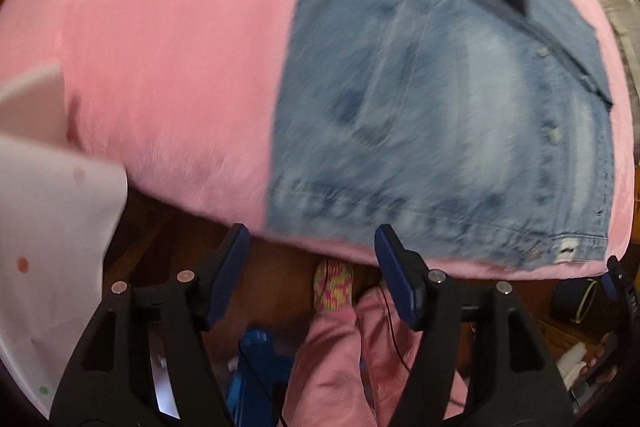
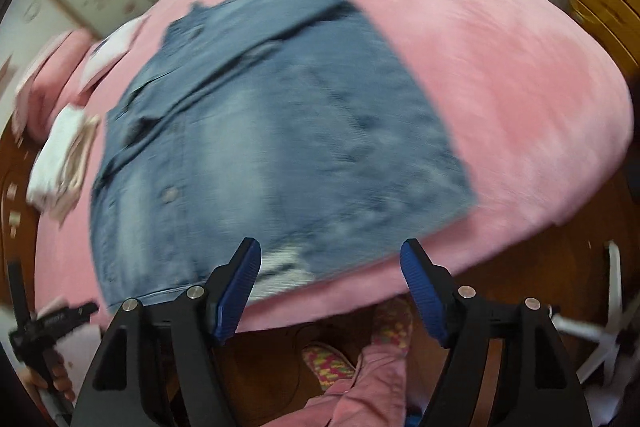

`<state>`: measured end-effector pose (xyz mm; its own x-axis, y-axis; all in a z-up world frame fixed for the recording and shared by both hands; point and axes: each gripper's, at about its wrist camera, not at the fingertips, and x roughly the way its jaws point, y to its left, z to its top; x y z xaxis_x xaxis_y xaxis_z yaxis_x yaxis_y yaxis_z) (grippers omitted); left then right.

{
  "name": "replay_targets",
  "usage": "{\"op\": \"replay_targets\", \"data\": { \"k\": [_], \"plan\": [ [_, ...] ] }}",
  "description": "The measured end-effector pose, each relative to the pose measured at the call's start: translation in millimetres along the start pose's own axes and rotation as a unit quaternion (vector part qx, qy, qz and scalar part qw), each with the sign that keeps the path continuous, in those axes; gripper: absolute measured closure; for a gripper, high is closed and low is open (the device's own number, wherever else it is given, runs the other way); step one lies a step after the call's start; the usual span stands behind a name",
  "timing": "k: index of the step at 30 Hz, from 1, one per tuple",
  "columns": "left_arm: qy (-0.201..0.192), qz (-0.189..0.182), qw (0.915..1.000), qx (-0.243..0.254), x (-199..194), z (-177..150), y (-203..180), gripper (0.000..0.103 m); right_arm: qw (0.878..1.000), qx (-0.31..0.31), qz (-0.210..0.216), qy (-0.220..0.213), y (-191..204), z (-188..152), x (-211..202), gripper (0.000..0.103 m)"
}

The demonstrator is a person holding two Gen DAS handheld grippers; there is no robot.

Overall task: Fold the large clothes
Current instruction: 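Grasp the jacket hem with both grippers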

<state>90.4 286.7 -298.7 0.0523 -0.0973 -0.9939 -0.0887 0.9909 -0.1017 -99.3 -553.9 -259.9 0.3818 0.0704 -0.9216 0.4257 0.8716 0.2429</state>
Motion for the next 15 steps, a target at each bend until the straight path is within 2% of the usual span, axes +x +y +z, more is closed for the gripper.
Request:
{"op": "replay_targets", "data": {
  "k": [2,5,8,12,13,15],
  "plan": [
    [0.022,0.002,0.9998,0.001,11,-5,12,0.041,1.000,0.009,-0.005,-0.008,-23,-2,5,0.030],
    [0.016,0.001,0.9998,0.011,16,-10,24,0.041,0.999,0.027,0.020,-0.022,-50,-1,9,0.030],
    [0.012,-0.027,0.9995,0.013,20,-7,34,0.041,0.998,0.039,0.046,-0.027,-76,11,24,0.030],
    [0.004,-0.053,0.9980,0.035,24,2,37,0.040,0.998,0.043,0.044,-0.014,-92,26,47,0.031],
    [0.003,-0.067,0.9965,0.050,26,5,36,0.040,0.998,0.045,0.051,-0.011,-94,30,51,0.034],
    [0.007,-0.082,0.9944,0.066,28,13,34,0.040,0.995,0.056,0.087,0.001,-96,37,58,0.053]
  ]
}}
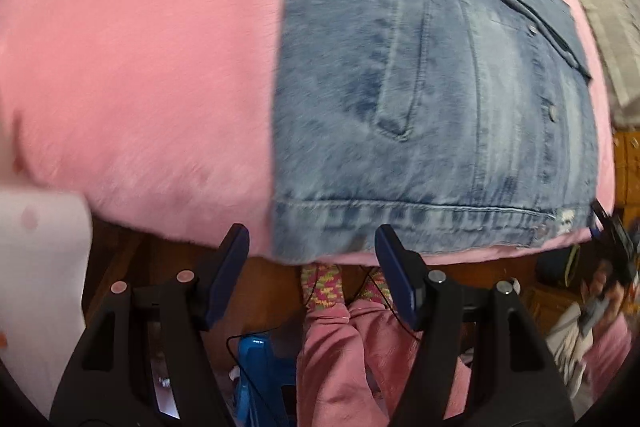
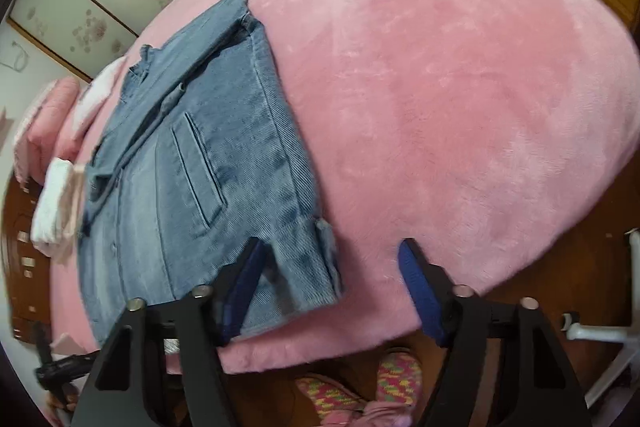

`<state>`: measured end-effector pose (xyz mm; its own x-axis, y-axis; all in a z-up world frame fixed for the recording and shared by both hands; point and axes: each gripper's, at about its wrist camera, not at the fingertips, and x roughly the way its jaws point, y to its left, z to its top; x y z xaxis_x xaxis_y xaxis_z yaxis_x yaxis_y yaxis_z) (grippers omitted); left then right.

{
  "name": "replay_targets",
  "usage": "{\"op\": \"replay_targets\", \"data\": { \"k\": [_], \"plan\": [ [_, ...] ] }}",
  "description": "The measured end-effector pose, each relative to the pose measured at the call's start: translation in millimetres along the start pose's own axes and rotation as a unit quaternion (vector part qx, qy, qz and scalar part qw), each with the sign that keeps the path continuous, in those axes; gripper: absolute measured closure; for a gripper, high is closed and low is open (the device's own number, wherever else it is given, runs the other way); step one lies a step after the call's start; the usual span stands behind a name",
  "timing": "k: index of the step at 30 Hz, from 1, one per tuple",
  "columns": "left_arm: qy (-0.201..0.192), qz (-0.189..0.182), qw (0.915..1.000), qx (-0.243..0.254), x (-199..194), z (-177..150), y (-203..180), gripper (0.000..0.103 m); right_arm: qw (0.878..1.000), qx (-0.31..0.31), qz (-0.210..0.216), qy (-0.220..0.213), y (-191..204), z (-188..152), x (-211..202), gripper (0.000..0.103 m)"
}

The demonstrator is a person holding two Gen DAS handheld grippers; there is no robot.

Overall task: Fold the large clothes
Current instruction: 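Grasp the jacket hem with both grippers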

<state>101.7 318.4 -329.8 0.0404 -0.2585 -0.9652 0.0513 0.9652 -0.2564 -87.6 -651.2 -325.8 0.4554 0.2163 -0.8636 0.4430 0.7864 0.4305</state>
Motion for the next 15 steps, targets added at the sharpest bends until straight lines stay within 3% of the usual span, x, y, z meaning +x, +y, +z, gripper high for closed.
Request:
{"op": "replay_targets", "data": {
  "k": [2,4,7,10,14,15],
  "plan": [
    [0.008,-0.004,0.9999,0.012,5,5,1,0.040,1.000,0.008,0.019,0.018,2,7,8,0.063],
    [0.015,0.000,0.9998,0.016,11,12,-1,0.040,0.999,-0.007,-0.006,0.039,8,13,16,0.063],
    [0.023,-0.030,0.9991,0.019,19,16,-2,0.040,0.998,-0.044,-0.019,0.052,18,16,13,0.068],
    [0.025,-0.052,0.9982,0.014,23,18,5,0.040,0.998,-0.043,-0.005,0.054,21,18,3,0.075],
    [0.022,-0.092,0.9952,-0.026,23,21,18,0.041,0.998,-0.045,0.001,0.049,36,18,-15,0.080],
    [0.019,-0.103,0.9936,-0.043,21,22,23,0.047,0.998,-0.048,0.000,0.045,44,18,-20,0.080]
  ]
}}
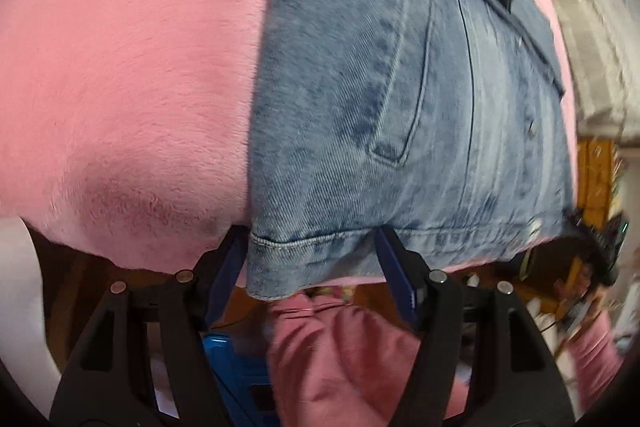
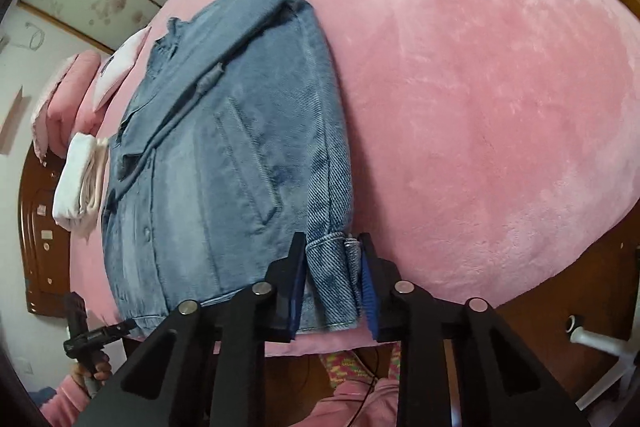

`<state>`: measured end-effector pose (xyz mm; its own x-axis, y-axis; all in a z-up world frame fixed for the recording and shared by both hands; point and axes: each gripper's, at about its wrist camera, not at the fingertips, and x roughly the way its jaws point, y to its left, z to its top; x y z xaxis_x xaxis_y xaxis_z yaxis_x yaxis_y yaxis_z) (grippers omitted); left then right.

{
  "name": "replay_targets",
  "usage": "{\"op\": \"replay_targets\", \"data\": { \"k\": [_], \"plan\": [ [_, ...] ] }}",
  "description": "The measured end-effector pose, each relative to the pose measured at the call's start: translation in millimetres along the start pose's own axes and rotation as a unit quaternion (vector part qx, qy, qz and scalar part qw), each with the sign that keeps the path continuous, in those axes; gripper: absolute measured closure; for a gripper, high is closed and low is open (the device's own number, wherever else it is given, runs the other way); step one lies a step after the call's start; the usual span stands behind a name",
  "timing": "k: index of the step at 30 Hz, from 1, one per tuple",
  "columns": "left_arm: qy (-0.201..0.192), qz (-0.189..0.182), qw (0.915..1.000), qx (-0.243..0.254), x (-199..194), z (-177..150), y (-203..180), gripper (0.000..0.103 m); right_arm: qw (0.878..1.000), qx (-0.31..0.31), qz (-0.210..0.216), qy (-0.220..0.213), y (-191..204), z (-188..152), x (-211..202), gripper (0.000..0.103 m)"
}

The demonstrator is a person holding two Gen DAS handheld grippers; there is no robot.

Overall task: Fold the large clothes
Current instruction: 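Grasp the jacket hem with both grippers, then lift the hem with both grippers and fold it toward the collar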

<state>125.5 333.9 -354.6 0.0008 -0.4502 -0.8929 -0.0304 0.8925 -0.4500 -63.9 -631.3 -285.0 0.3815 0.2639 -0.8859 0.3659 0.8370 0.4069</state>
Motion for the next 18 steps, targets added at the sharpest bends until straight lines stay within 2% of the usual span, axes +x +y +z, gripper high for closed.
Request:
{"op": "replay_targets", "data": {
  "k": [1,3,4,5,9,13,18],
  "plan": [
    [-0.002,-0.001,1.0000,-0.007,-5,3,2,0.050,1.000,0.001,0.001,-0.002,6,0,-3,0.080],
    [-0.010,0.002,0.9998,-0.020,-13,2,4,0.071,1.000,0.006,0.007,-0.004,21,1,-10,0.081],
    [-0.018,-0.001,0.9996,-0.019,-17,0,3,0.078,1.000,0.011,0.009,-0.007,28,1,-14,0.081],
    [-0.030,-0.010,0.9993,-0.019,-22,-5,3,0.090,1.000,0.017,0.009,-0.010,35,-1,-18,0.082],
    [-0.065,-0.049,0.9954,-0.051,-47,-19,-3,0.091,0.996,0.067,0.046,-0.022,66,-2,-27,0.083],
    [-0.104,-0.084,0.9877,-0.081,-80,-30,-16,0.091,0.992,0.093,0.080,-0.025,102,-1,-33,0.083],
    [-0.139,-0.127,0.9773,-0.097,-111,-25,-45,0.092,0.977,0.141,0.149,-0.052,138,9,-54,0.084]
  ]
}}
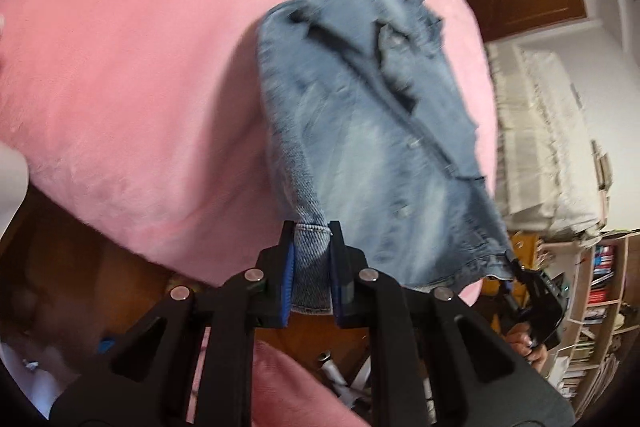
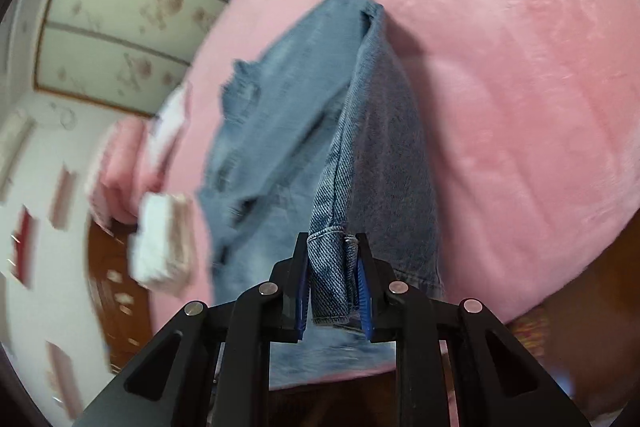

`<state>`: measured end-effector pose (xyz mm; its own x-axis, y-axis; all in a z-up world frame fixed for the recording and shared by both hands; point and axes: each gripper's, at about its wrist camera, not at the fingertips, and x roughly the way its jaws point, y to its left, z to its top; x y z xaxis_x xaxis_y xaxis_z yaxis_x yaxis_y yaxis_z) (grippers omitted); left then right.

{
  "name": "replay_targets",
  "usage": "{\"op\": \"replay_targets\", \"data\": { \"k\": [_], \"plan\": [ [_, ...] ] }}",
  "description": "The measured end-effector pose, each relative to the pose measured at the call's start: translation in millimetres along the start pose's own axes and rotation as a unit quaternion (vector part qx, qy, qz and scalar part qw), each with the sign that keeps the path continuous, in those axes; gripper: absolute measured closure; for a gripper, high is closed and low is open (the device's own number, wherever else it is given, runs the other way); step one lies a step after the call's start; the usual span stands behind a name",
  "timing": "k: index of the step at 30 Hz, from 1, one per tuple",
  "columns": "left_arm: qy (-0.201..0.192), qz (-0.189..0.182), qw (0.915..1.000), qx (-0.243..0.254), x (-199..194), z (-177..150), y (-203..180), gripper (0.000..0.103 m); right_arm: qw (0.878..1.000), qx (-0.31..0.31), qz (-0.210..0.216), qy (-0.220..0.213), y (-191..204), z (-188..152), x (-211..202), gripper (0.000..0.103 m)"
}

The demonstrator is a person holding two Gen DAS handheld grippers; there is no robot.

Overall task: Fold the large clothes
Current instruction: 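Lift the hem with both grippers and fold it toward the collar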

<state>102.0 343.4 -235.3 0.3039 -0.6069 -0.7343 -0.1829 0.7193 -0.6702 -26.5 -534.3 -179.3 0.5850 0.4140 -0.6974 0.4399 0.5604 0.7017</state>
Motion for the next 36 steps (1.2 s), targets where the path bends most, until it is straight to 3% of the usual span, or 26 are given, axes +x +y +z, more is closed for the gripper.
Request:
{"op": "replay_targets", "data": {
  "k": [5,9,13,17,24,27,31,36],
  "plan": [
    [-0.045,-0.053,0.9974,-0.022,-23,27,-40,0.092,0.998,0.030,0.051,-0.026,34,16,-14,0.084],
    [-0.091,-0.086,0.9917,-0.030,-44,62,-74,0.092,0.993,0.034,0.093,-0.064,59,47,-36,0.085],
    [-0.135,-0.114,0.9837,-0.034,-69,116,-104,0.093,0.985,0.032,0.134,-0.105,84,93,-58,0.085],
    [-0.157,-0.132,0.9771,-0.057,-73,168,-122,0.093,0.982,0.018,0.146,-0.116,108,139,-61,0.085],
    [-0.174,-0.097,0.9727,-0.119,-36,257,-130,0.093,0.981,0.049,0.152,-0.106,133,234,-15,0.086],
    [-0.174,-0.073,0.9712,-0.146,1,292,-123,0.093,0.985,0.064,0.128,-0.094,132,282,23,0.086],
    [-0.167,-0.014,0.9734,-0.156,53,330,-121,0.093,0.992,0.055,0.088,-0.065,124,329,82,0.085],
    [-0.160,0.021,0.9745,-0.156,111,355,-108,0.093,0.999,0.026,0.019,-0.016,103,356,140,0.085]
  ]
}}
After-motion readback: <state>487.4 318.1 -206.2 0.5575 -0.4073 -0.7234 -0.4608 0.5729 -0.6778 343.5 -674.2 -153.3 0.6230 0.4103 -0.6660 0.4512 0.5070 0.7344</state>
